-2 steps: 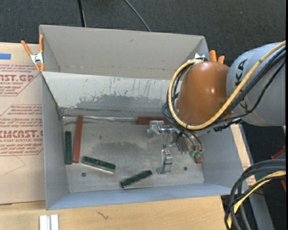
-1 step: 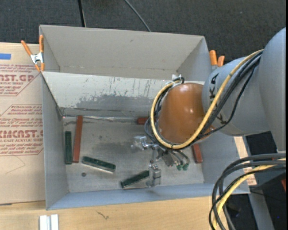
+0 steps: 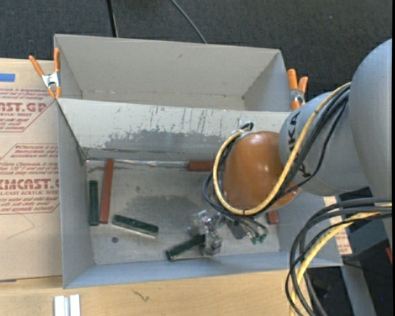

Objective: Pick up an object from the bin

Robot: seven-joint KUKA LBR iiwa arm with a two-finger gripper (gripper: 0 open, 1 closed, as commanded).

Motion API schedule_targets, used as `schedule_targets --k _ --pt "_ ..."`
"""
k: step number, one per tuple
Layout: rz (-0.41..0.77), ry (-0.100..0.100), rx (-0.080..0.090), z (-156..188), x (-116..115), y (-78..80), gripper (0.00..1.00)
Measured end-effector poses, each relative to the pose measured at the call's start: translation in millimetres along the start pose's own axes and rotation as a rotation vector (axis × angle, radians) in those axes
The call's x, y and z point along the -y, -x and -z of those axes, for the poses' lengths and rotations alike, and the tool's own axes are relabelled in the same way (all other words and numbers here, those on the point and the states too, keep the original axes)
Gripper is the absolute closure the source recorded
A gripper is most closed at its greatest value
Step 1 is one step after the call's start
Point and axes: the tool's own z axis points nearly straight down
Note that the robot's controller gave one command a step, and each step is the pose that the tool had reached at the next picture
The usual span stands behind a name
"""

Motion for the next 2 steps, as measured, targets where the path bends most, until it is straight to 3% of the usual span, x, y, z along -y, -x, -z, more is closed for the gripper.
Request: schedule_targets --k 1,2 --pt "0.000 0.000 0.000 0.0 0.0 0.0 1.00" --pt "-0.013 0.000 0.001 154.7 13.4 9.3 1.00"
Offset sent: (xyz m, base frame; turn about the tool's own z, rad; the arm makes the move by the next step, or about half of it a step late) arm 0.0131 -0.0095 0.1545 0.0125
